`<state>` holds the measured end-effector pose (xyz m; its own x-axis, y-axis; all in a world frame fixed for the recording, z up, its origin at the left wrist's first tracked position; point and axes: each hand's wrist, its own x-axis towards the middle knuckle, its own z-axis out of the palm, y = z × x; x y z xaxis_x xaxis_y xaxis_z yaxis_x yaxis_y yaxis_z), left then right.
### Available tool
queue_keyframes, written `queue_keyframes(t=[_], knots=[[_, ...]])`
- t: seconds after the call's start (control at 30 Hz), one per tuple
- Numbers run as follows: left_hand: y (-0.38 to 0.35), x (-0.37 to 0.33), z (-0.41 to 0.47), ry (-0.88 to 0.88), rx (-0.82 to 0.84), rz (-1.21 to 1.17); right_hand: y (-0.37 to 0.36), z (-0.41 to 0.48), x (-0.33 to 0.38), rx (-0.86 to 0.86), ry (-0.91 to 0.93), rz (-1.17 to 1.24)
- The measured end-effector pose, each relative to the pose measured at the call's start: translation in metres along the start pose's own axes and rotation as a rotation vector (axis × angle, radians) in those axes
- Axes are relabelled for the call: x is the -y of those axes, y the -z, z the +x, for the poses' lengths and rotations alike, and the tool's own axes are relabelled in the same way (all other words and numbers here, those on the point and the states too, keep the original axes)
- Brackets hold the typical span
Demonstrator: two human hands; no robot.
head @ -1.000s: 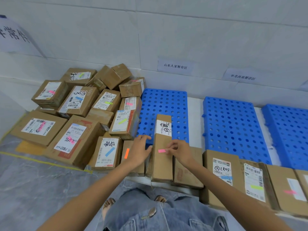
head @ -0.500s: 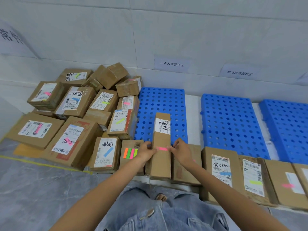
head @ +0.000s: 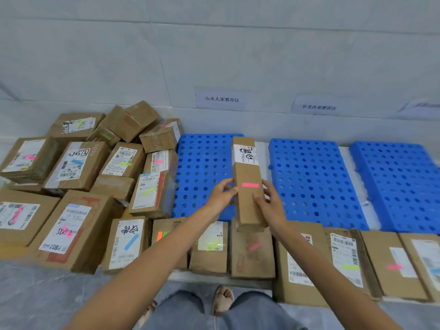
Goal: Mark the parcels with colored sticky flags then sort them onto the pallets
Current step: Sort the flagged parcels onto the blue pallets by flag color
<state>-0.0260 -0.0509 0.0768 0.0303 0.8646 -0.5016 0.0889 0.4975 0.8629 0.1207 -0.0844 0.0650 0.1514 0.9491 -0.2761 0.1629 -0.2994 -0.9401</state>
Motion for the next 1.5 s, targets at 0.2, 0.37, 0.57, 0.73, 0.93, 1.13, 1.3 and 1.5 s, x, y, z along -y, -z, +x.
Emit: queue_keyframes(t=[0.2,0.37,0.57,0.73,0.93,1.13,1.3,1.5], knots=[[-0.053,-0.015,0.037,0.06,0.142,0.127,0.043,0.063,-0.019,-0.095,-0.144,0.027],[-0.061,-0.012,0.048,0.099,0.196,0.229,0.053,0.103,-0.036,-0.092,-0.232,-0.106],[0.029,0.016,0.042,0.004,-0.009,0.293,0.03,0.099,-0.028,0.023,0.005,-0.462],[0.126,0.059,-0.007,-0.173,-0.29,0.361,-0.021,0.066,-0.007,0.126,0.274,-0.55],[0.163,0.115,-0.05,-0.147,-0.086,0.995,-0.111,0.017,-0.02,0.563,0.366,-0.656],[0.16,0.124,-0.05,-0.145,-0.139,1.216,-0.136,-0.011,-0.032,0.636,0.334,-0.684],[0.169,0.116,-0.048,-0.124,-0.181,1.094,-0.126,-0.015,-0.04,0.602,0.268,-0.627],[0.162,0.077,-0.049,-0.19,-0.072,0.578,-0.121,-0.018,-0.029,0.576,0.196,-0.545]])
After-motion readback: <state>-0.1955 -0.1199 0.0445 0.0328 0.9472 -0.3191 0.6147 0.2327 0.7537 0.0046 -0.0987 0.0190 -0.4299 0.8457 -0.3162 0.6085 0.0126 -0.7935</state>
